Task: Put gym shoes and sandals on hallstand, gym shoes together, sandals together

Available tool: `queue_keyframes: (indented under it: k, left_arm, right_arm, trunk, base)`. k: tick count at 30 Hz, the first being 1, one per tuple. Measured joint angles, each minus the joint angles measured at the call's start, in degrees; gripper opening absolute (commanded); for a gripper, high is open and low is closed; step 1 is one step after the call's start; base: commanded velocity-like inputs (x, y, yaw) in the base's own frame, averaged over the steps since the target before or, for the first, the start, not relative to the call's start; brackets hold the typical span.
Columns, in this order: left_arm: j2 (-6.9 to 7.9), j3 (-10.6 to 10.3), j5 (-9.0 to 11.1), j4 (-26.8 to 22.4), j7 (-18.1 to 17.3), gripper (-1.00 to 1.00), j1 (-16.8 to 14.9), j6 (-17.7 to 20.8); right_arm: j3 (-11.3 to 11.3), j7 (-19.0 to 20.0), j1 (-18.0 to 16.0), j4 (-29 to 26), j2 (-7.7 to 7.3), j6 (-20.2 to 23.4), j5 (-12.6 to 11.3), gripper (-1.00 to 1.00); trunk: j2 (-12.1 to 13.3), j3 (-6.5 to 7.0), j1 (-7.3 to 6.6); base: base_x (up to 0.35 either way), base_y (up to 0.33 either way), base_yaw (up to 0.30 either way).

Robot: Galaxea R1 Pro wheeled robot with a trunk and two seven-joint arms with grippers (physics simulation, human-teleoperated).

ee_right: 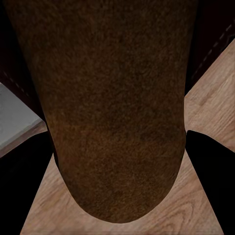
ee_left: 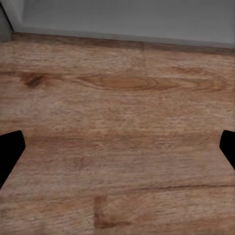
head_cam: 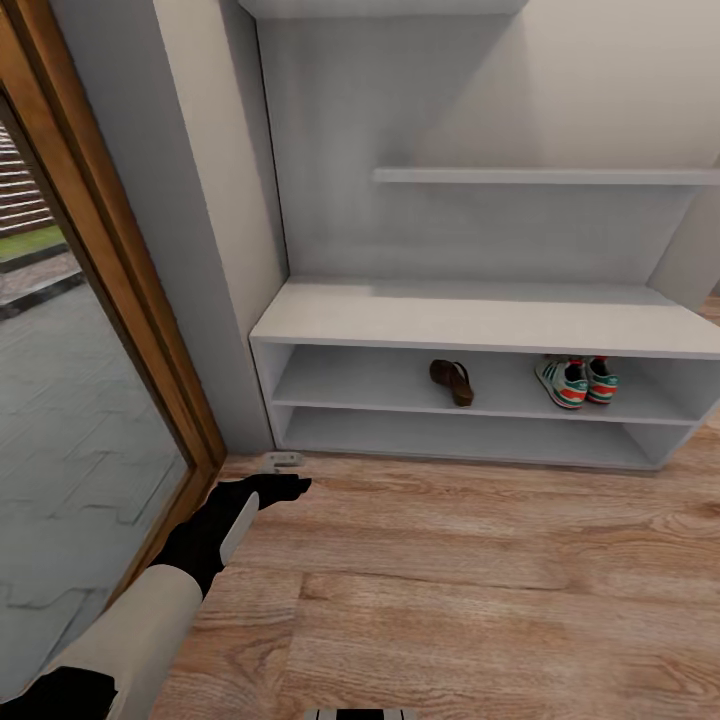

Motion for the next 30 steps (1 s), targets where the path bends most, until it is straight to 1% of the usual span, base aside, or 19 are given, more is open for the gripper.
queue_keyframes:
  k: [3,5,7,8,9,12,13,14,16,17,18,19,21,22,23,24,26,28,30]
  left_arm:
    - [0.02,0.0,-0.06,0.02,-0.08,1.0,0.0,-0.73]
    - [0.13,0.04,-0.11,0.08,-0.74,1.0,0.03,-2.9]
    - [0.27,0.07,-0.22,0.73,-4.44,1.0,0.08,-6.15]
    - [0.8,0.08,-0.36,1.81,-11.75,1.0,0.11,-9.66]
    - [1.02,0.06,-0.4,2.14,-14.09,1.0,0.12,-10.68]
    - [2.13,0.19,-0.44,3.93,-26.41,1.0,0.14,-16.21]
    - [2.75,0.25,-0.38,5.25,-35.35,1.0,0.14,-20.04]
    - [2.98,0.25,-0.42,5.58,-37.92,1.0,0.14,-20.97]
    - [3.08,0.21,-0.51,5.82,-39.37,1.0,0.16,-21.49]
    - [3.12,0.21,-0.62,5.92,-40.22,1.0,0.16,-21.75]
    - [3.1,0.18,-0.63,5.99,-40.3,1.0,0.15,-21.81]
    - [3.1,0.18,-0.63,6.0,-40.34,1.0,0.15,-21.82]
    - [3.13,0.19,-0.63,5.99,-40.38,1.0,0.15,-21.84]
    - [3.15,0.18,-0.64,6.0,-40.39,1.0,0.14,-21.86]
    - [3.16,0.18,-0.64,6.01,-40.4,1.0,0.12,-21.89]
    - [3.18,0.19,-0.64,5.99,-40.4,1.0,0.13,-21.89]
    - [3.19,0.19,-0.64,6.0,-40.41,1.0,0.13,-21.92]
    - [3.2,0.19,-0.64,5.99,-40.41,1.0,0.16,-21.88]
    - [3.18,0.19,-0.66,5.99,-40.41,1.0,0.17,-21.9]
  right_arm:
    - [0.0,0.0,0.01,0.0,0.0,0.0,0.0,-1.0]
    - [0.0,0.03,0.0,0.02,0.0,0.0,-0.01,-1.0]
    - [0.0,0.03,0.01,0.06,0.0,0.0,-0.01,-1.0]
    - [0.0,0.05,0.01,0.08,0.0,0.0,-0.06,-1.0]
    - [0.0,0.06,0.01,0.08,0.0,0.0,-0.06,-1.0]
    - [0.0,0.07,-0.01,0.09,0.0,0.0,-0.08,-1.0]
    - [0.06,0.07,0.01,0.09,0.04,0.0,-0.17,-1.0]
    - [0.09,0.1,0.01,0.09,0.06,0.0,-0.16,-1.0]
    - [0.48,0.15,0.01,0.07,0.1,-0.04,-0.4,-1.0]
    - [3.37,0.25,-0.01,0.13,2.64,-0.03,0.64,-1.0]
    - [11.69,0.31,0.03,0.17,4.95,-0.12,-1.68,-1.0]
    - [18.37,0.28,0.02,0.52,7.5,-0.12,-1.79,-1.0]
    - [25.55,0.22,-0.01,1.83,11.04,-0.13,-1.08,-1.0]
    - [30.99,0.24,-0.03,2.76,13.15,-0.14,-1.76,-1.0]
    - [32.87,0.23,-0.05,3.5,14.53,-0.14,-2.07,-1.0]
    - [33.44,0.19,-0.07,3.86,15.08,-0.09,-1.17,-1.0]
    - [36.0,0.26,-0.06,7.23,16.83,-0.03,-1.69,-1.0]
    - [36.62,0.25,-0.07,11.44,17.44,0.12,-1.15,-1.0]
    - [37.02,0.29,-0.16,18.89,18.29,0.53,-1.18,-1.0]
  trunk:
    - [0.0,0.0,0.0]
    - [0.0,0.0,0.0]
    - [0.0,0.0,0.0]
    - [0.0,0.0,0.0]
    - [0.0,0.0,0.0]
    - [0.0,0.0,0.0]
    - [0.0,0.0,0.0]
    - [0.0,0.0,0.0]
    - [0.0,0.0,0.0]
    - [-0.01,0.0,-0.01]
    - [0.01,-0.01,0.01]
    - [0.01,0.0,0.01]
    - [0.0,-0.01,0.01]
    - [0.01,-0.01,0.01]
    - [0.0,0.0,0.01]
    - [0.0,0.0,0.0]
    - [0.01,-0.01,0.01]
    - [0.0,-0.01,0.01]
    - [0.01,-0.01,0.01]
  base:
    - [0.0,0.0,0.0]
    - [0.0,0.0,0.0]
    - [0.0,0.0,0.0]
    - [0.0,0.0,0.0]
    - [0.0,0.0,0.0]
    - [0.0,0.0,0.0]
    - [0.0,0.0,0.0]
    - [0.0,0.0,0.0]
    - [0.0,0.0,0.0]
    - [0.0,0.0,0.0]
    - [0.0,0.0,0.0]
    - [0.0,0.0,0.0]
    - [0.0,0.0,0.0]
    - [0.0,0.0,0.0]
    - [0.0,0.0,0.0]
    - [0.0,0.0,0.0]
    - [0.0,0.0,0.0]
    - [0.0,0.0,0.0]
    - [0.0,0.0,0.0]
